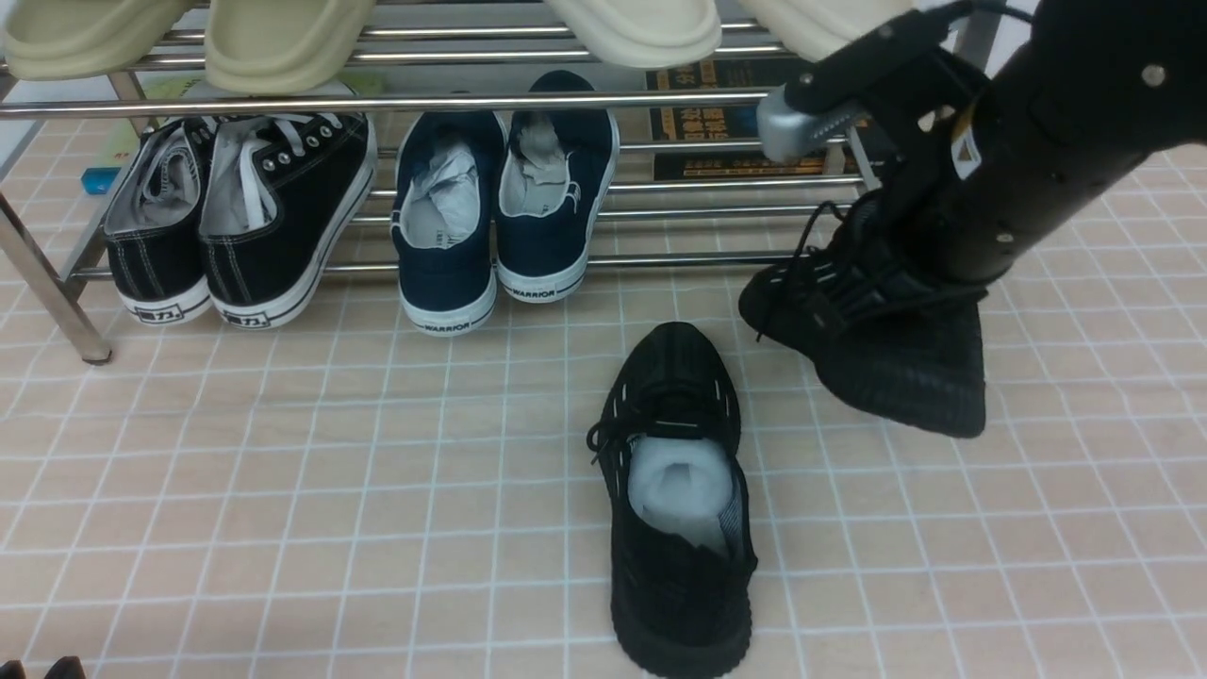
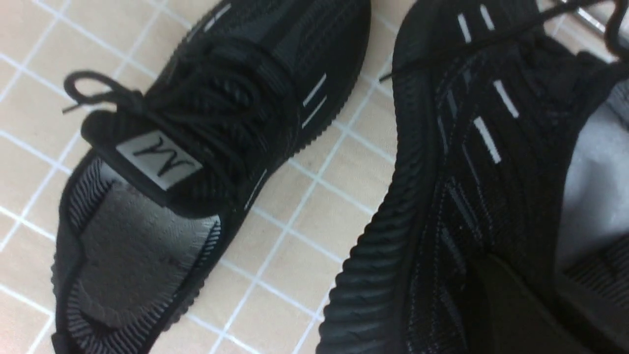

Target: Take the shoes off the shelf from the light coffee tablecloth by hand.

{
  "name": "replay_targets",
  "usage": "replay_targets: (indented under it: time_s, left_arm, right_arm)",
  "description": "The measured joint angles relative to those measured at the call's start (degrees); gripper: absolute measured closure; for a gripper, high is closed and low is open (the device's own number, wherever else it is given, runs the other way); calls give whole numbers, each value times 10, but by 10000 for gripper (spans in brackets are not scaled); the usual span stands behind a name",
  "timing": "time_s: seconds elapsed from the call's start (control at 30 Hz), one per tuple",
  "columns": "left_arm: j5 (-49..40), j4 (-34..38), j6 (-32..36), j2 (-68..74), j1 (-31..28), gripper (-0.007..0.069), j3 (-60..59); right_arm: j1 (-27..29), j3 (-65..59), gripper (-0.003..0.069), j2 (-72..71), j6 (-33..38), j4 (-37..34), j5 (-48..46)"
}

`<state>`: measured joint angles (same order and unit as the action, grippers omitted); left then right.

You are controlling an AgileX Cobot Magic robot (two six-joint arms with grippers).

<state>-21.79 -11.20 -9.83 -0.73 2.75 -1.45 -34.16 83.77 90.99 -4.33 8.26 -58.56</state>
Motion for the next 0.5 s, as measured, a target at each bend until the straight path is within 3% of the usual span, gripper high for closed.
replay_targets:
  time_s: [0.5]
  left_arm:
    - [0,-1,0,0,0,384,0]
  right_arm:
    - [1,1,643,75,25,28,38]
